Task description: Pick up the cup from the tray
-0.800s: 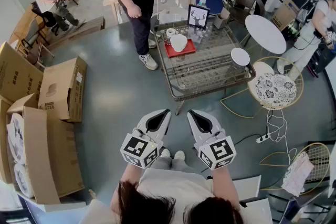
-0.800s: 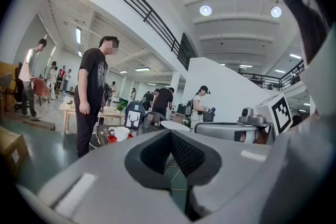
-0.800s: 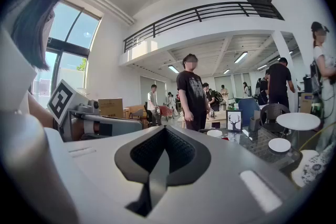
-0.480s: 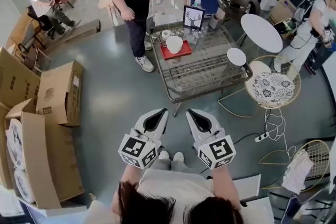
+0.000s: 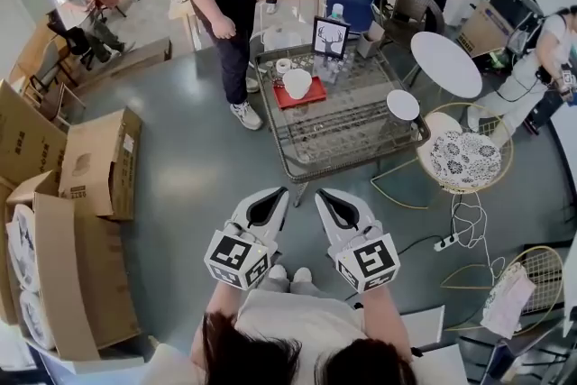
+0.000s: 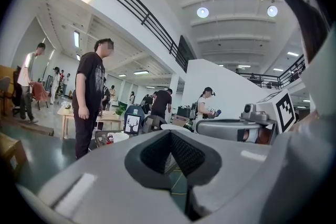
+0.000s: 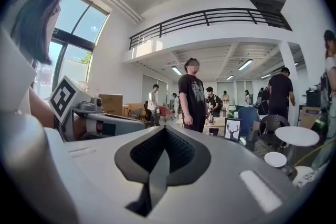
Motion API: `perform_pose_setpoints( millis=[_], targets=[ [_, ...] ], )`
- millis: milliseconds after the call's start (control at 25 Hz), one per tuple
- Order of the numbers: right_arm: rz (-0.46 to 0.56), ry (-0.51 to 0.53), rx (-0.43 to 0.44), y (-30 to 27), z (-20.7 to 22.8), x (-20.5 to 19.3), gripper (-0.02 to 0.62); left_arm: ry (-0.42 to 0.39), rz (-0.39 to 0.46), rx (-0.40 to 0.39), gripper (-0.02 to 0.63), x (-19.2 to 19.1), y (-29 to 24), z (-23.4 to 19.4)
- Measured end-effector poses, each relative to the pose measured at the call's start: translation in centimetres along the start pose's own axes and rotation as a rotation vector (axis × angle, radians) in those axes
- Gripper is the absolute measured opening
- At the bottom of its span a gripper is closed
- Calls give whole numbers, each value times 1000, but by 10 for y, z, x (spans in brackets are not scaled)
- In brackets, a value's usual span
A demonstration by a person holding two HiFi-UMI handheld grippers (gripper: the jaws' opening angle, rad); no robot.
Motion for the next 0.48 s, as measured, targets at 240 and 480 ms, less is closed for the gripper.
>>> perform_pose_setpoints(
  millis=[240, 480],
  targets=[
    [9, -49, -1, 2, 3, -2, 25, -2, -7, 6, 2, -1, 2, 1],
    [37, -80, 55, 1, 8, -6, 54, 1, -21, 23, 2, -4, 1, 1]
  ],
)
Point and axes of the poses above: the fingertips, and each gripper's own axes: y backward along the fingers, z to its right, x out of its top, the point moved 10 cm from there along y, backward along the fingers, and after that the axes turned 8 degrees about x, right-handed, at the moved point
